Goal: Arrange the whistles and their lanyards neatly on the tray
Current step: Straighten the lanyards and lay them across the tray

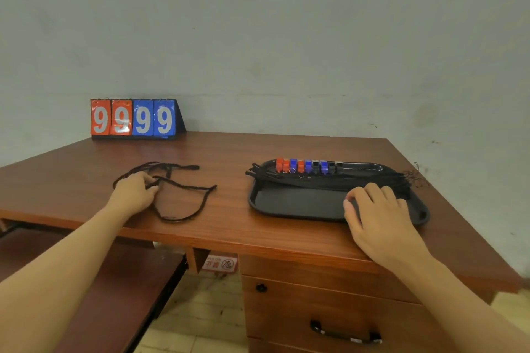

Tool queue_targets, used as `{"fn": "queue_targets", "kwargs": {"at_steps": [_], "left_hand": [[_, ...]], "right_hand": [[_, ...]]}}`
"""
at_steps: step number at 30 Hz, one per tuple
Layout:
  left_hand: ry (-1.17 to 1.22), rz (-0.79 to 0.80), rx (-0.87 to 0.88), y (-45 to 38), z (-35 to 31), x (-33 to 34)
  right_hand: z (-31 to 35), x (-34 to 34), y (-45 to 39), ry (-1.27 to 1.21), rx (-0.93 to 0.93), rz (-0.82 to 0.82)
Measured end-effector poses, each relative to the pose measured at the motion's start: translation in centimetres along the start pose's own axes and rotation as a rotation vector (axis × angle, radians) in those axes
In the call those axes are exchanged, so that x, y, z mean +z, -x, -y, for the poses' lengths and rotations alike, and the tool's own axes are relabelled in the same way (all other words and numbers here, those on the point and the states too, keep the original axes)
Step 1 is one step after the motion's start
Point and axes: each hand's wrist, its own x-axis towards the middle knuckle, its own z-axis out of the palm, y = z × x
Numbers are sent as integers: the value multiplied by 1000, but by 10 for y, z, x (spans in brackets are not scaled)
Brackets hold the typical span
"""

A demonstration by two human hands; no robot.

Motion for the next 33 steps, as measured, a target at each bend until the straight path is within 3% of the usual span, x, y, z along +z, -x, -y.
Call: {"fn": "queue_targets", "kwargs": {"at_steps": [9, 16, 19, 27, 33], "left_hand": [[130, 248, 276, 17, -16, -10], [128, 102, 414, 23, -27, -14], [244, 99, 477, 33, -57, -16], [268, 387, 853, 105, -179, 10], [265, 370, 979, 133, -222, 40]], "right_hand": [[1, -2, 2, -24, 10, 3], [0, -4, 1, -26, 14, 2], [1, -5, 2, -40, 2, -8], [3, -11, 5, -47, -94, -42], [4, -13, 7, -81, -163, -58]]}}
